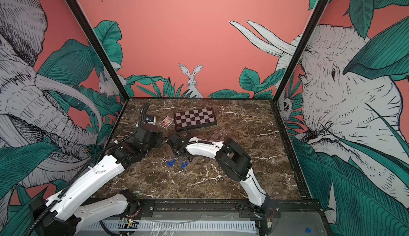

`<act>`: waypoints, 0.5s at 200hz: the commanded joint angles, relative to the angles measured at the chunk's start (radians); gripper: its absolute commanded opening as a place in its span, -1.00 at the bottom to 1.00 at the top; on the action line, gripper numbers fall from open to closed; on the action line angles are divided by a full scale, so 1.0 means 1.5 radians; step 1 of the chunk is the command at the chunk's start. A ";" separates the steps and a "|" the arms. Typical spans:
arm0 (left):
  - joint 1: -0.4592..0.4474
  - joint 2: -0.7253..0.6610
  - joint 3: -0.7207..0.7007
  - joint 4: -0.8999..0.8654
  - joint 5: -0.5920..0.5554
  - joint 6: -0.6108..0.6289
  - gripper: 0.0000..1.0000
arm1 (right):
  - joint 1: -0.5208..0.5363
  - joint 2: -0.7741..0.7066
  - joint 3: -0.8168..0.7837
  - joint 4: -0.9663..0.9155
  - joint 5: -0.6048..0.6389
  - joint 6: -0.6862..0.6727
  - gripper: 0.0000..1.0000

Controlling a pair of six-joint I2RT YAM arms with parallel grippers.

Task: Remove stoppers from test tubes
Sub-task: Pick up the test tube at the center of the board.

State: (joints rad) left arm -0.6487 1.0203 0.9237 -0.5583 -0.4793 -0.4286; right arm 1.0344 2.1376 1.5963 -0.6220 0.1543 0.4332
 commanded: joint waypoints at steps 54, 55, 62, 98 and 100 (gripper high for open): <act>0.004 -0.016 -0.013 0.000 -0.016 -0.015 0.14 | 0.004 0.005 -0.005 -0.039 0.007 0.014 -0.41; 0.004 -0.016 -0.013 -0.001 -0.016 -0.015 0.14 | 0.004 0.004 -0.006 -0.038 0.007 0.014 -0.41; 0.004 -0.016 -0.013 0.000 -0.015 -0.014 0.14 | 0.004 0.003 -0.012 -0.036 0.006 0.016 -0.42; 0.004 -0.014 -0.010 0.003 -0.015 -0.012 0.16 | 0.003 -0.001 -0.024 -0.038 0.002 0.019 -0.48; 0.004 -0.014 -0.010 0.004 -0.014 -0.013 0.16 | 0.002 -0.001 -0.025 -0.037 0.001 0.018 -0.49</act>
State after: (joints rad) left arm -0.6487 1.0187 0.9146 -0.5560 -0.4797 -0.4286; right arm 1.0344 2.1414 1.5879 -0.6460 0.1535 0.4446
